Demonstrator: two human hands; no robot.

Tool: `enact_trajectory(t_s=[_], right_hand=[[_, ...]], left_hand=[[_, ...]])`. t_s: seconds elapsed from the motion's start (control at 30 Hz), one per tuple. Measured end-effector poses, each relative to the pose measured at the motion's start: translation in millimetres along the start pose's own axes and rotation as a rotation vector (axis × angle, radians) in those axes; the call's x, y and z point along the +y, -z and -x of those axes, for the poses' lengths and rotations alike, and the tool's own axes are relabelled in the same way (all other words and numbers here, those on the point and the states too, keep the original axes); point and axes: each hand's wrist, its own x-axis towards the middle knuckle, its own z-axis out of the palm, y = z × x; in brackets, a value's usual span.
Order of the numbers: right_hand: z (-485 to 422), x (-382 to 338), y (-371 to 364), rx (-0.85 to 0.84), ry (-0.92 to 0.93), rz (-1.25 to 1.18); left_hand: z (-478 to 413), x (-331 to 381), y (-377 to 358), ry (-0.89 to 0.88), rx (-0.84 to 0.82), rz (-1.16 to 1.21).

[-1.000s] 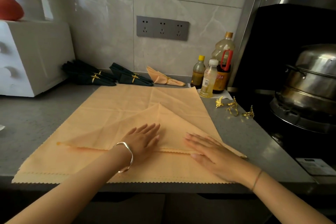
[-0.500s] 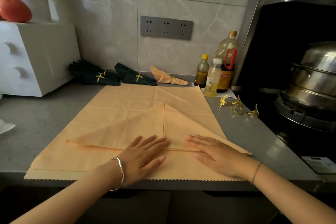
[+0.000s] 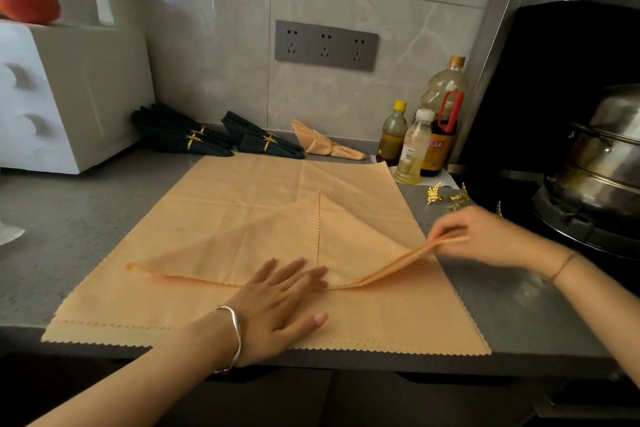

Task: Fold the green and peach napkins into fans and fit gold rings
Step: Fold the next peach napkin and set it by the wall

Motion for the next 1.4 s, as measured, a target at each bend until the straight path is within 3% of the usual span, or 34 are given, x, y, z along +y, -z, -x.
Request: enact_trajectory(t_s=[0.23, 0.47, 0.67, 1.2, 1.4], right_hand=[[-78, -25, 19, 0.217, 0.04, -0.586], [-152, -38, -51, 0.21, -0.099, -0.711], [-165, -33, -90, 0.259, -0.138, -0.748], [-178, -26, -107, 0.325, -0.131, -0.503], [-132, -37, -73, 0.274, 0.009, -0.37]], left_hand=[[1, 0, 2, 0.027, -0.021, -0.013], [2, -3, 0, 0.025, -0.028, 0.028], [2, -3, -1, 0.021, 0.011, 0.022], [0, 9, 7, 0.096, -0.063, 0.064], [0, 15, 8, 0.111, -0.067, 0.034]])
